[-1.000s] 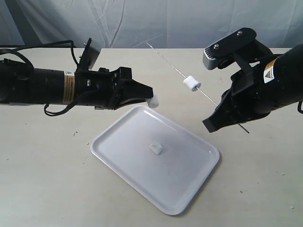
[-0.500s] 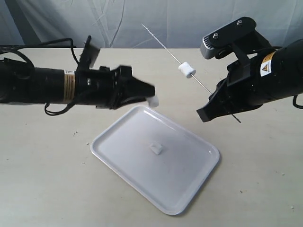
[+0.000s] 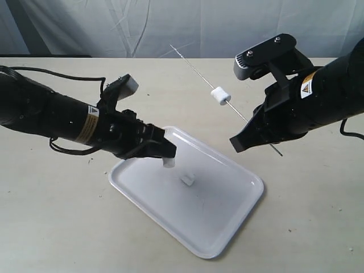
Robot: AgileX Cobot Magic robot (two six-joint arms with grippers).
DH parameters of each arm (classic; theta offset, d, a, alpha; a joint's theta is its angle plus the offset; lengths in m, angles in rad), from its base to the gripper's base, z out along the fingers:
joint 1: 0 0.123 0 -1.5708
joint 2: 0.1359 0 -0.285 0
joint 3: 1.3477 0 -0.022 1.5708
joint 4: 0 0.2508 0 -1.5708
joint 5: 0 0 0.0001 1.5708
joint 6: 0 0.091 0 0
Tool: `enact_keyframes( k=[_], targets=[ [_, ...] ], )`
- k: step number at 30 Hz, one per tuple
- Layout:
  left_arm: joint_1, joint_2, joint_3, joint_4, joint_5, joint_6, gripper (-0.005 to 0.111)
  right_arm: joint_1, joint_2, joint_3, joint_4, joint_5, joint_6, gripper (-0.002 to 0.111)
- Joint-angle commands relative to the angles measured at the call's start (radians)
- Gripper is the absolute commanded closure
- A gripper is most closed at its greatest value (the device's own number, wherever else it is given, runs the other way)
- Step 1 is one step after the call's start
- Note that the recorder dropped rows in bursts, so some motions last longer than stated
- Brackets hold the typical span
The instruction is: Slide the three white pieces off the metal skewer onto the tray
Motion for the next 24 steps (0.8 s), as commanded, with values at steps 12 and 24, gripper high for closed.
enact_keyframes(
  k=[12, 24],
  targets=[
    [-0.056, 0.016, -0.030, 0.045, -0.041, 0.587, 0.066, -0.002, 0.002, -0.003, 0.000, -0.008, -0.017, 0.109],
    [-0.081, 0.078, -0.031, 0.067, 0.135, 0.495, 0.066, -0.002, 0.002, -0.003, 0.019, 0.005, -0.024, 0.109]
  ],
)
